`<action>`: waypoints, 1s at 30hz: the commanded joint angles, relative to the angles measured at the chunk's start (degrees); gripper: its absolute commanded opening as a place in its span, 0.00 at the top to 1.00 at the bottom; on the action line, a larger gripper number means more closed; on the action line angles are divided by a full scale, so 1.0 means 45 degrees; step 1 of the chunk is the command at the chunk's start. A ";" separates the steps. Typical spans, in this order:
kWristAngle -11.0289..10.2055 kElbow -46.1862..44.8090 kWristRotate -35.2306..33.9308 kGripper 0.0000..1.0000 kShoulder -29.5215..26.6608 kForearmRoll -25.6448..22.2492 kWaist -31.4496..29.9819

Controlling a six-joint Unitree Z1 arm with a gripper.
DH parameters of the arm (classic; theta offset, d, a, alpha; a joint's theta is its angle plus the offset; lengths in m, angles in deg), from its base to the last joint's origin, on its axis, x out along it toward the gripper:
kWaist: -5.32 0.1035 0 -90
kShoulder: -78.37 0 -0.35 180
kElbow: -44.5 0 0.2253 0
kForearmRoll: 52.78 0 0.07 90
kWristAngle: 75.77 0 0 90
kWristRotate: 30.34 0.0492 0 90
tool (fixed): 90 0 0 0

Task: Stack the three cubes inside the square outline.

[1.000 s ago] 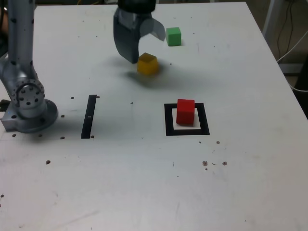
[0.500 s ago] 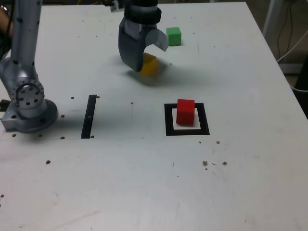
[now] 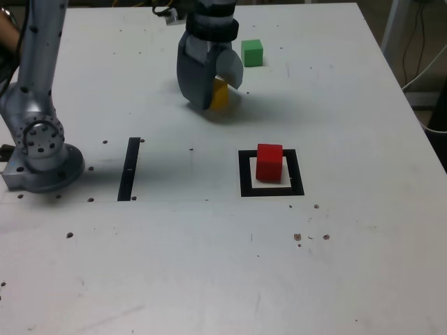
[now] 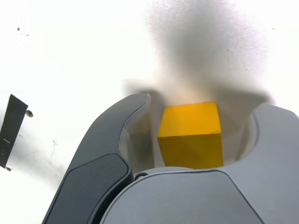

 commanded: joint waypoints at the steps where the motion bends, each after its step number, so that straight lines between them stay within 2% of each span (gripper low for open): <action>1: -0.0051 0.0023 0.0012 0.43 0.0007 0.0032 -0.0008; 5: -0.0165 0.0055 0.0023 0.50 -0.0032 0.0058 -0.0016; 11: -0.0192 0.0094 0.0133 0.53 0.0064 0.0291 -0.0105; 20: -0.0319 0.0250 0.0382 0.78 -0.0006 0.0260 -0.0299; 25: -0.0391 0.0868 0.1155 0.85 -0.0337 -0.0586 -0.0964; 27: -0.0284 0.1188 0.1683 0.88 -0.0402 -0.0970 -0.1376; 30: 0.0194 0.1684 0.2753 0.92 -0.0375 -0.1385 -0.2117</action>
